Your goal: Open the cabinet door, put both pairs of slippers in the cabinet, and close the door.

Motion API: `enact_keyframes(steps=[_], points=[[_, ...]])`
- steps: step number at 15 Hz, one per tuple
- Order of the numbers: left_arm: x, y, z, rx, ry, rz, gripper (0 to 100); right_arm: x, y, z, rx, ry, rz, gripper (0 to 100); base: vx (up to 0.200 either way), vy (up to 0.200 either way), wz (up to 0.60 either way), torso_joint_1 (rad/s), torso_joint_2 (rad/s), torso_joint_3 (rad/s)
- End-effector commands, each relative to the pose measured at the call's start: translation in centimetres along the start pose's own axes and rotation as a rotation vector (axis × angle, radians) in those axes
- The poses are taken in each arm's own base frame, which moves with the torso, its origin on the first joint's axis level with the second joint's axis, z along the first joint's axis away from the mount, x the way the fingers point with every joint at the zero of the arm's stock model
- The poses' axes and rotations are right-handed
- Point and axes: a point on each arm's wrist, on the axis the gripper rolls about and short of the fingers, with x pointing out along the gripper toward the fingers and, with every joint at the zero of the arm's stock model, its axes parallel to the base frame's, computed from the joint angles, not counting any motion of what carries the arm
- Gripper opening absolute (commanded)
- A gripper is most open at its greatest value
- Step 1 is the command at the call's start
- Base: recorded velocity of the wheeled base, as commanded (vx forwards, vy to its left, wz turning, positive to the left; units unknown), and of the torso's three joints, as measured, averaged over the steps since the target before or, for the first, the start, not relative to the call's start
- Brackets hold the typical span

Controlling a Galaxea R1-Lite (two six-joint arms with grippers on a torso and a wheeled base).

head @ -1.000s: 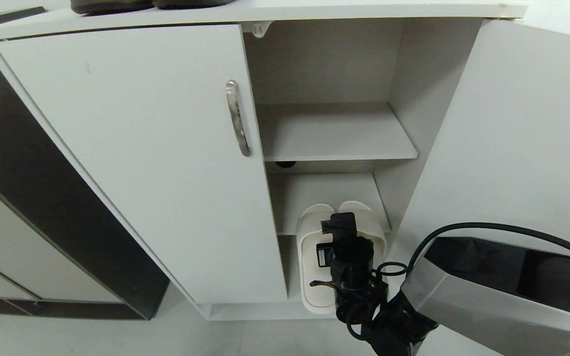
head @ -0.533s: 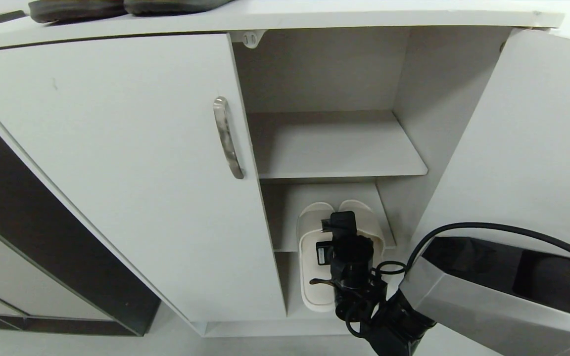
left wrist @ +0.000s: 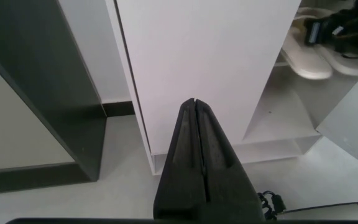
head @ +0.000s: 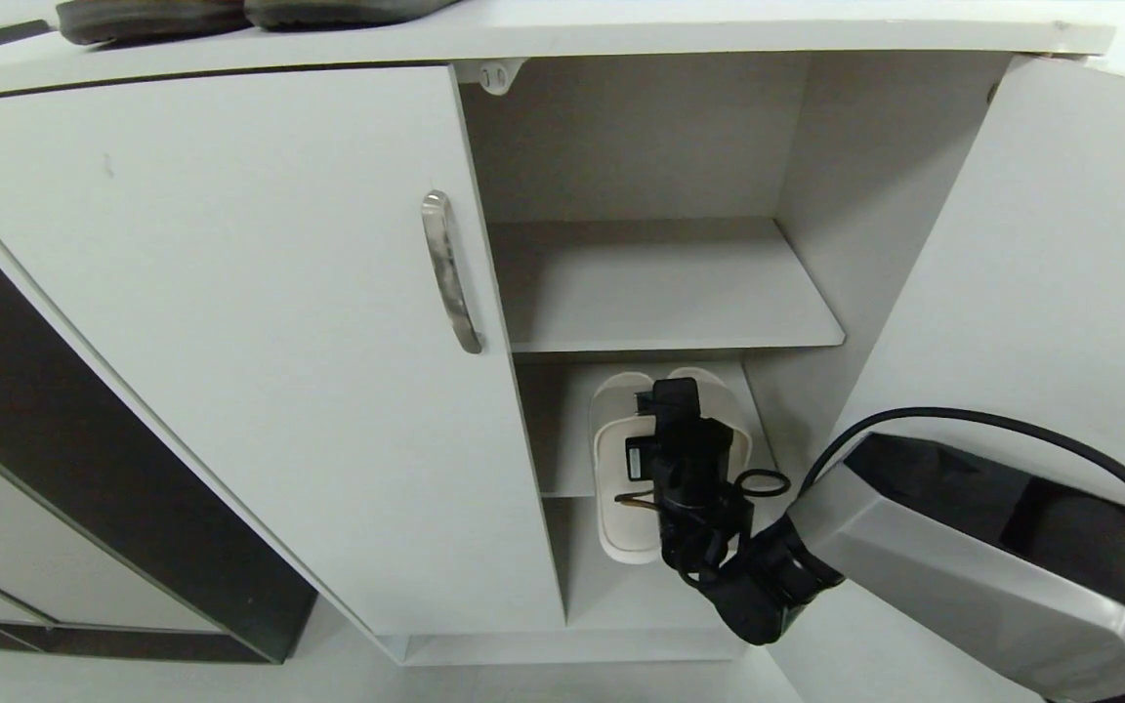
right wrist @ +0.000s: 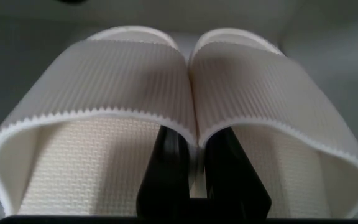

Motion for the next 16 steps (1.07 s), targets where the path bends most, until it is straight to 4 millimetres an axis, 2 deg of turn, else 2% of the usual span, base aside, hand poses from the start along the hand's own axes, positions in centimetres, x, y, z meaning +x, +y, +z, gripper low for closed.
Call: enact_keyframes(steps=[1,4,8,12,16], points=[[0.0,0.0,0.0,0.0,0.002,0.0,0,2.2,0.2,0.2,0.011,-0.013,-0.011,0,0.0,0.0,0.0,0.0,0.0,0.0],[0.0,0.0,0.0,-0.002,0.002,0.0,0,4.3,0.5,1.3,0.011,-0.014,-0.03,0,0.0,0.0,0.0,0.0,0.0,0.0],[0.0,0.0,0.0,-0.002,0.002,0.0,0,5.9,1.0,2.4,0.024,-0.03,-0.041,0,0.0,0.0,0.0,0.0,0.0,0.0],[0.0,0.0,0.0,-0.002,0.0,0.002,0,7.2,0.9,2.0,0.023,-0.029,-0.058,0,0.0,0.0,0.0,0.0,0.0,0.0],[0.0,0.0,0.0,-0.002,0.0,0.002,0,7.6,0.8,1.9,0.019,-0.024,-0.062,0,0.0,0.0,0.0,0.0,0.0,0.0]])
